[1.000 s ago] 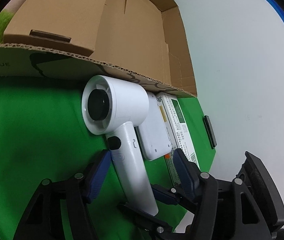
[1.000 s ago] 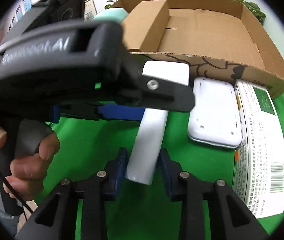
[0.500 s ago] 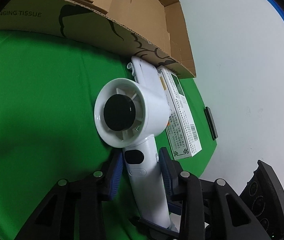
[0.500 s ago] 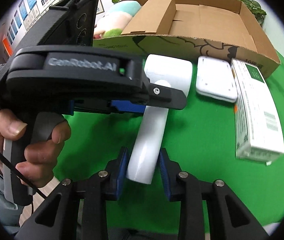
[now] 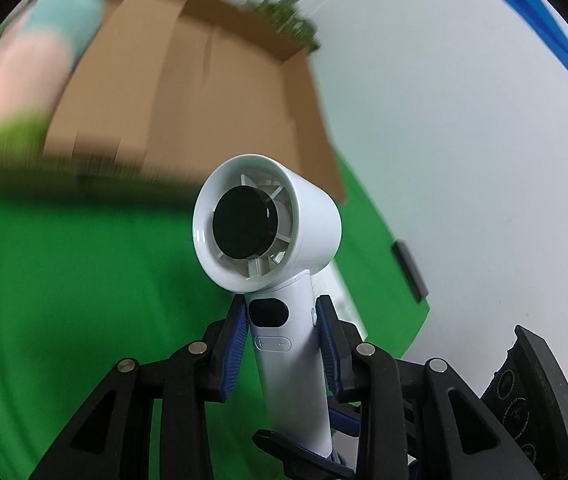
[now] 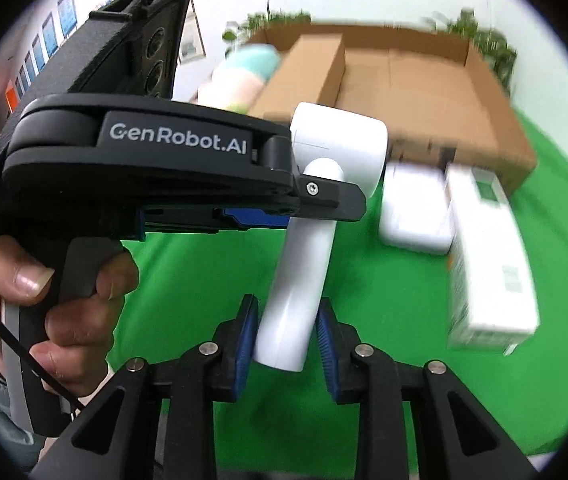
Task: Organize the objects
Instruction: 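Lift the white hair dryer and lower it upright into the tray box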
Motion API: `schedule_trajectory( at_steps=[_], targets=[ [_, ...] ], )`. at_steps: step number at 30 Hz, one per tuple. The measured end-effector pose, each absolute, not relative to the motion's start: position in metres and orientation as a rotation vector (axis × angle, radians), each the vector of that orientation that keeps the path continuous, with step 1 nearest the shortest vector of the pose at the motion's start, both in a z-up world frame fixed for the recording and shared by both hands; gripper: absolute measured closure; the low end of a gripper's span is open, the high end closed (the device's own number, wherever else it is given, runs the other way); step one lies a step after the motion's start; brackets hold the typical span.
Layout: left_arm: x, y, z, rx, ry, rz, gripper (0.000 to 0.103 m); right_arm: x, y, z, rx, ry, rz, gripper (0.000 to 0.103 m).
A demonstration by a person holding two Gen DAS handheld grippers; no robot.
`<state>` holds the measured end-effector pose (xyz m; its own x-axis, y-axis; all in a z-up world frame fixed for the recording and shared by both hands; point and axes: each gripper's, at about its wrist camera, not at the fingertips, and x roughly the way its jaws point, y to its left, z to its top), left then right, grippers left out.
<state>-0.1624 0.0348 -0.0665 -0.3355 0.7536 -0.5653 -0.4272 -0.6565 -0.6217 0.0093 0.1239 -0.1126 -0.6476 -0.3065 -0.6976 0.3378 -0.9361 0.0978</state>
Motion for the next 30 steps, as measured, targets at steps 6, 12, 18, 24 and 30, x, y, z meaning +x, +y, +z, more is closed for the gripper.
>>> schedule_trajectory(
  at_steps=[6, 12, 18, 24, 30],
  targets=[
    [-0.187, 0.035, 0.025, -0.911, -0.38, 2.118, 0.073, -0.009, 0.131, -0.051, 0.838, 0.118, -2.673, 0.075],
    [-0.221, 0.043, 0.075, -0.826, -0.321, 2.161, 0.073, -0.048, 0.123, -0.009, 0.732, 0.11, -2.705, 0.075],
    [-0.273, 0.073, 0.087, -0.834, -0.317, 2.182, 0.073, -0.089, 0.117, 0.018, 0.735, 0.143, -2.694, 0.075],
    [-0.313, 0.097, 0.048, -0.927, -0.297, 2.197, 0.073, -0.122, 0.122, -0.009, 0.827, 0.097, -2.641, 0.075],
    [-0.34, 0.096, -0.018, -1.057, -0.312, 2.193, 0.074, -0.169, 0.131, -0.05, 0.938, 0.028, -2.588, 0.075]
  ],
)
